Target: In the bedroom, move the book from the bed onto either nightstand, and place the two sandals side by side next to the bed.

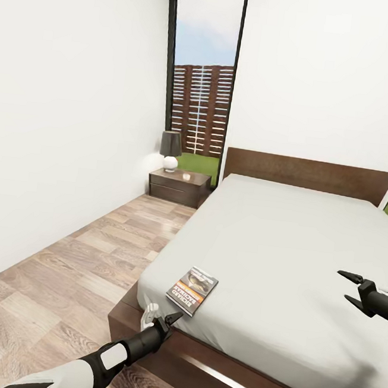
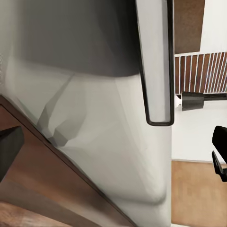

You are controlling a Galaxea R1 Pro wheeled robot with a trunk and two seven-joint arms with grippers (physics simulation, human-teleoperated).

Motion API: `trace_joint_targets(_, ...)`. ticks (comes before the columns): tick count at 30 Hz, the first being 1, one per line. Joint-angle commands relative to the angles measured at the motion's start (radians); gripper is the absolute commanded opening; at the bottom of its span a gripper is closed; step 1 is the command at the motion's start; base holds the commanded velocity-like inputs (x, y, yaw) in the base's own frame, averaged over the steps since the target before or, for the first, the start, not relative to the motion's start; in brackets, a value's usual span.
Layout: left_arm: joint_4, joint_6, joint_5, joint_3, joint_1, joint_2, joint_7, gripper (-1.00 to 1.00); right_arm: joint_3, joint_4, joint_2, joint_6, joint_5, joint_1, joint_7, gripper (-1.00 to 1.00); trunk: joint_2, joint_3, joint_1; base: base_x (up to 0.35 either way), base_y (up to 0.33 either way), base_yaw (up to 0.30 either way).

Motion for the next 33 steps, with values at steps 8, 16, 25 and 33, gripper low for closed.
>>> trace_joint_targets(8, 0.0, 0.013, 0.001, 0.01, 0.0, 0.0, -0.001, 1.0, 0.004, 0.0, 0.001, 0.006, -0.01, -0.001, -0.001, 1.0, 0.0, -0.001, 0.0, 0.0, 0.0, -0.001)
trace_joint_targets(16, -0.001, 0.016, 0.002, 0.012, 0.0, 0.001, -0.001, 1.0, 0.004, 0.0, 0.001, 0.006, -0.01, -0.001, -0.002, 1.0, 0.0, -0.001, 0.0, 0.0, 0.0, 0.0)
trace_joint_targets(25, -0.001, 0.021, 0.046, 0.011, 0.0, -0.002, -0.002, 1.0, 0.004, 0.0, 0.001, 0.005, -0.01, -0.001, -0.004, 1.0, 0.0, -0.001, 0.0, 0.0, 0.0, 0.0)
trace_joint_targets(33, -0.001, 0.037, 0.074, 0.01, 0.0, -0.004, -0.003, 1.0, 0.004, 0.0, 0.001, 0.005, -0.01, -0.001, -0.005, 1.0, 0.0, -0.001, 0.0, 0.0, 0.0, 0.0)
